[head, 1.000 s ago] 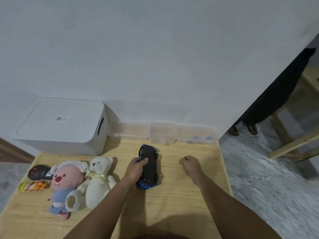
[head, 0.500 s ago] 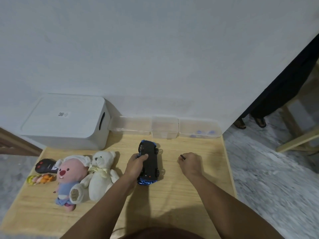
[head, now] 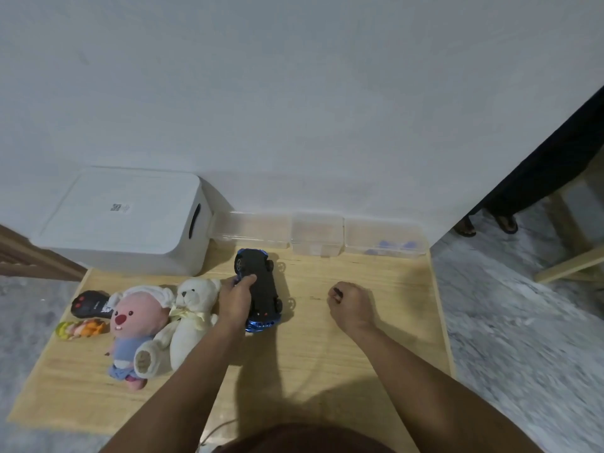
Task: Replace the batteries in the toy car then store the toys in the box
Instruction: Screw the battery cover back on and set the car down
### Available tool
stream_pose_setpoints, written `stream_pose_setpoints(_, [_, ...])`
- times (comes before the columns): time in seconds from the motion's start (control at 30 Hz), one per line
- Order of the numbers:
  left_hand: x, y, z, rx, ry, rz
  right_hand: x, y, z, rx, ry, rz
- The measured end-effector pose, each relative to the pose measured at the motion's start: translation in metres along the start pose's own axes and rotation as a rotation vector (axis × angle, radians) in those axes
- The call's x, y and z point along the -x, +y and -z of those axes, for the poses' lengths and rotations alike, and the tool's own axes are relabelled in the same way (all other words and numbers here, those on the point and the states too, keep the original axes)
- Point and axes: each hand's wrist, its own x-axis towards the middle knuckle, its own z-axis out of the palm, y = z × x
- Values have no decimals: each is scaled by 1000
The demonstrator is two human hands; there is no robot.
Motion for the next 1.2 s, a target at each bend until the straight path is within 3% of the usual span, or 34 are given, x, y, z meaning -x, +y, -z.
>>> stream_pose_setpoints(0.4, [-3,22,20,-101,39,-38,-12,-17,-20,-36,-166,155])
stream_pose_setpoints(0.63, [3,19,17,-62,26,-33,-17,-9,-11,-192,-82,-5])
stream_pose_setpoints(0.8, [15,16,8,-84,5,-43,-17,0,-9,-199,-95,-2])
stream_pose_setpoints(1.2, [40,4,-8,-139,2,-63,-13,-7,-6,250,-69,401])
